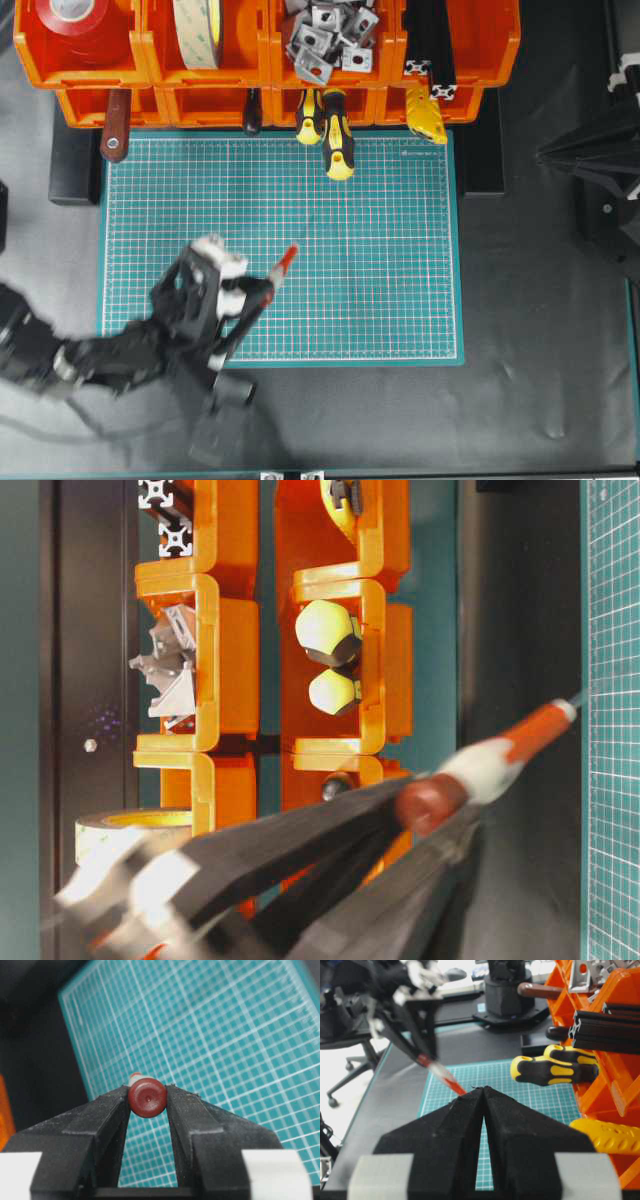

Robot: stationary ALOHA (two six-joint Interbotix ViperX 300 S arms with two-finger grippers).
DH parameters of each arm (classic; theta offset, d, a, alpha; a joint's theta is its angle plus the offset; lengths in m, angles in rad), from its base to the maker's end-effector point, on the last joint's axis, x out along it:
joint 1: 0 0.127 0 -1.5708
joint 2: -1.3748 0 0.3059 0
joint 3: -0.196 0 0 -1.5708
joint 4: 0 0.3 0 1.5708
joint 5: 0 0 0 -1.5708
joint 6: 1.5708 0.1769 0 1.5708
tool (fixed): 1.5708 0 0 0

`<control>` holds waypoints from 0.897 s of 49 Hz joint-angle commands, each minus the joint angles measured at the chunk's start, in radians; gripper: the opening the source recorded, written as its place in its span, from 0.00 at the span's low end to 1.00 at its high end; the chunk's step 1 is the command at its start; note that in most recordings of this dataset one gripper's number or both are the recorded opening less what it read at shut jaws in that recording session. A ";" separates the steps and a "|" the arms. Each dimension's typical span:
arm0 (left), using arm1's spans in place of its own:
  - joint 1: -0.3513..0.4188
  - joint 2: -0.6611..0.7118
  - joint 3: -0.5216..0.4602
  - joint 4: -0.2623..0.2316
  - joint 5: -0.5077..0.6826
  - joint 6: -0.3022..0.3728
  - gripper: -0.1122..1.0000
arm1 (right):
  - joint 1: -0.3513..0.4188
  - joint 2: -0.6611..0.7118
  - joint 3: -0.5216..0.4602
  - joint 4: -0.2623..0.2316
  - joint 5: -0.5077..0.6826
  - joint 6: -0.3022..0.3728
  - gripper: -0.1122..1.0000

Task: Pick red screwdriver from container rack with left arm.
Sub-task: 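Pull the red screwdriver out of the bin and carry it over the mat, then lower the screwdriver onto the mat and open the left gripper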

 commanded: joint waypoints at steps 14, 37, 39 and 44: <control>0.072 -0.003 -0.002 0.005 -0.077 -0.003 0.33 | 0.002 0.008 -0.035 0.003 0.002 0.000 0.11; 0.091 0.011 -0.012 0.005 -0.097 -0.011 0.33 | 0.000 0.008 -0.035 0.003 0.009 0.000 0.11; 0.091 0.012 -0.014 0.005 -0.097 -0.011 0.33 | 0.002 0.008 -0.035 0.003 0.012 0.000 0.11; 0.091 0.012 -0.011 0.005 -0.098 -0.012 0.34 | 0.002 0.008 -0.035 0.002 0.020 0.000 0.11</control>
